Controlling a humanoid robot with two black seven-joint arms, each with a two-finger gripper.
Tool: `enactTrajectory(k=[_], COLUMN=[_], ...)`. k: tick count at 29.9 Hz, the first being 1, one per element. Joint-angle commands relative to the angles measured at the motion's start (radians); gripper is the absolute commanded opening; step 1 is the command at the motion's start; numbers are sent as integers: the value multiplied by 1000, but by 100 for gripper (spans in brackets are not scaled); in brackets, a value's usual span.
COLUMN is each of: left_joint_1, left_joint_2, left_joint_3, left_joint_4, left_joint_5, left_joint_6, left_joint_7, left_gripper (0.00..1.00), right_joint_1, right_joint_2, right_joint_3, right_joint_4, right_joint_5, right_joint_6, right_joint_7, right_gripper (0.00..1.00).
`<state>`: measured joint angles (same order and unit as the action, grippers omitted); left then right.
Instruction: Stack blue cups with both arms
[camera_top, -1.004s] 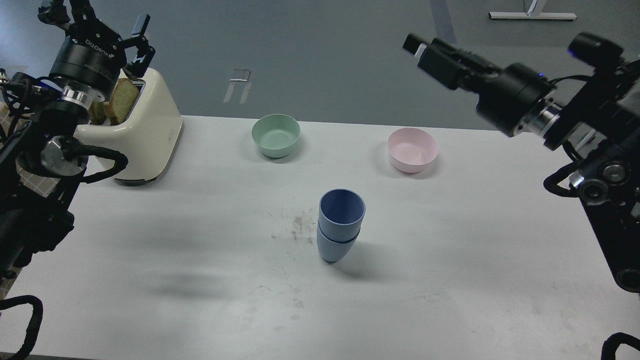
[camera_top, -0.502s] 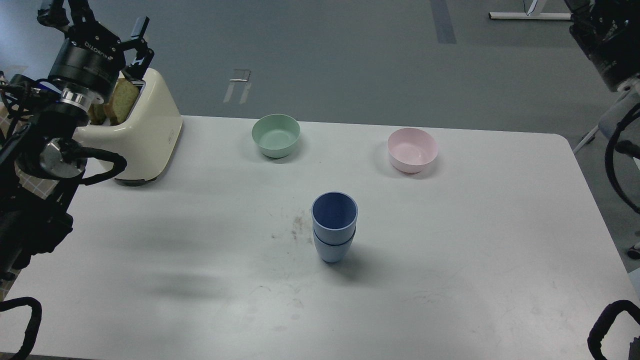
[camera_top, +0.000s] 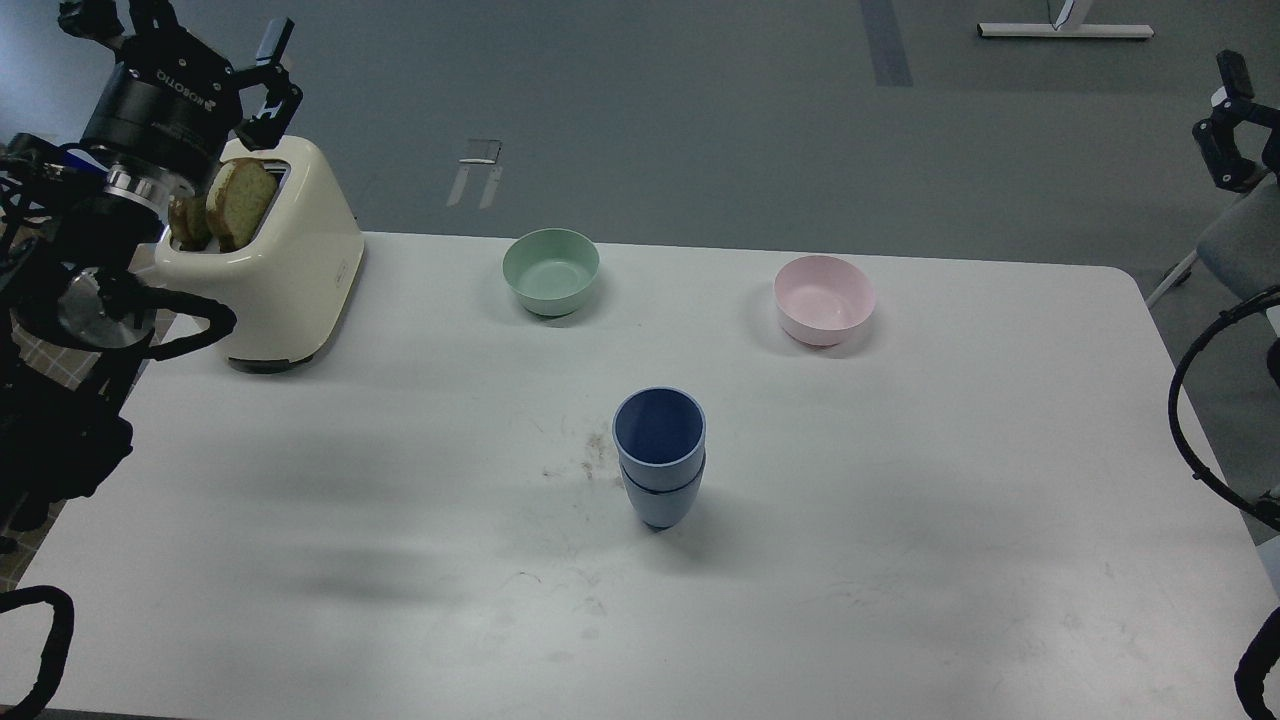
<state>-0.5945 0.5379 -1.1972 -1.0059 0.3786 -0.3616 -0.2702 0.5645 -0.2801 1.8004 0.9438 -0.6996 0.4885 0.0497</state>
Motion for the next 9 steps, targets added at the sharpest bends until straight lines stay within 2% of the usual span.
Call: enactTrajectory(k=[1,3,9], left_joint_1=[-19,-30,-33], left_joint_2=[-1,-4,-10], left_joint_3=[-19,-47,-122], left_joint_4=[21,44,70], left_joint_5=[-10,-15,-70], left_joint_6=[-7,-7,-7], left_joint_7=[61,81,80], left_gripper=[98,98,98], right_joint_1=[-12,-15,-5], right_joint_2=[9,13,41], right_joint_3=[0,-1,-1], right_joint_4=[-7,-2,4], right_joint_5=[11,11,14], right_joint_6=[0,0,0], right_joint_7=[-1,-1,1], right_gripper=[100,100,100])
